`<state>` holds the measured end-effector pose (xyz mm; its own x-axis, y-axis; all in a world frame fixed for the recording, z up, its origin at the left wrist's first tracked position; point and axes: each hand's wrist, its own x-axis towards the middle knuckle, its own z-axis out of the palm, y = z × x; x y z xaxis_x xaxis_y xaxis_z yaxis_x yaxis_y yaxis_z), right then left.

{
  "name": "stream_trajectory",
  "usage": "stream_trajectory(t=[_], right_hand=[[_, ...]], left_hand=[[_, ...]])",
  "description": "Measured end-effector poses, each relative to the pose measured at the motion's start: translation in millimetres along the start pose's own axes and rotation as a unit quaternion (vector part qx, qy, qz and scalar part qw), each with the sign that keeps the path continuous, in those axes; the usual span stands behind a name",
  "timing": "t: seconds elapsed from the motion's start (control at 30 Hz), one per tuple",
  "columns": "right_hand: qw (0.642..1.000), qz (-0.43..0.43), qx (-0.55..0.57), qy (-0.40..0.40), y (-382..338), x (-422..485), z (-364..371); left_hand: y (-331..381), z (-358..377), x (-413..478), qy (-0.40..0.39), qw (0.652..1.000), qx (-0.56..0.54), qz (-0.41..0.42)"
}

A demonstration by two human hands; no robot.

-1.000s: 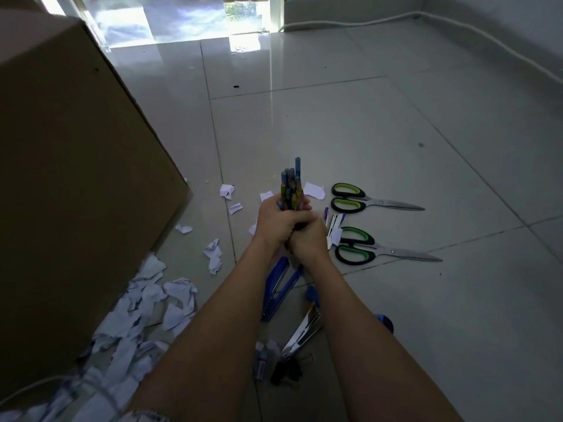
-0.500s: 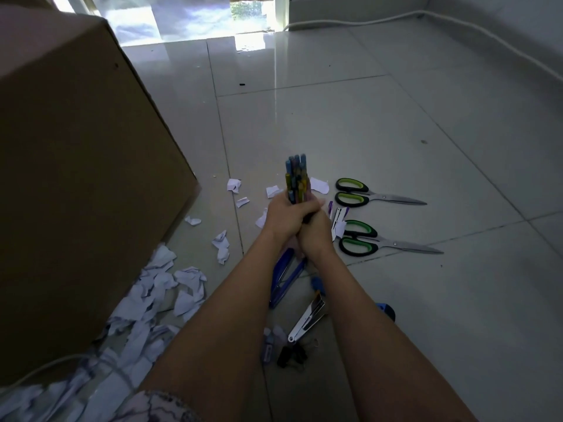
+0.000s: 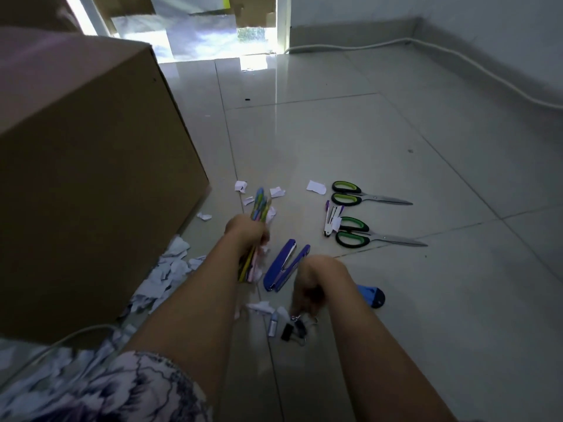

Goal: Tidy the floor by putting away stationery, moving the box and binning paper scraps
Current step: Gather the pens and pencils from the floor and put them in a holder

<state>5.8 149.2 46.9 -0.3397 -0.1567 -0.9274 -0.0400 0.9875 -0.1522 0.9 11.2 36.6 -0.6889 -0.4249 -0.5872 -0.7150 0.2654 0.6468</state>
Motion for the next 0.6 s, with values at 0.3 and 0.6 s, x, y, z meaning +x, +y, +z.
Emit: stream_trajectory(t=[0.3, 0.6], right_hand=[[0.98, 0.069, 0.061, 0.178, 3.5, 20.0, 79.9], [0.954, 0.006, 0.049, 0.296, 1.9, 16.4, 78.4]], left_hand=[[-29.9, 6.6, -19.6, -0.105, 0.993, -0.023, -0.039], [-36.9, 7.9, -22.9, -0.101, 0.994, -0.009, -0.035]])
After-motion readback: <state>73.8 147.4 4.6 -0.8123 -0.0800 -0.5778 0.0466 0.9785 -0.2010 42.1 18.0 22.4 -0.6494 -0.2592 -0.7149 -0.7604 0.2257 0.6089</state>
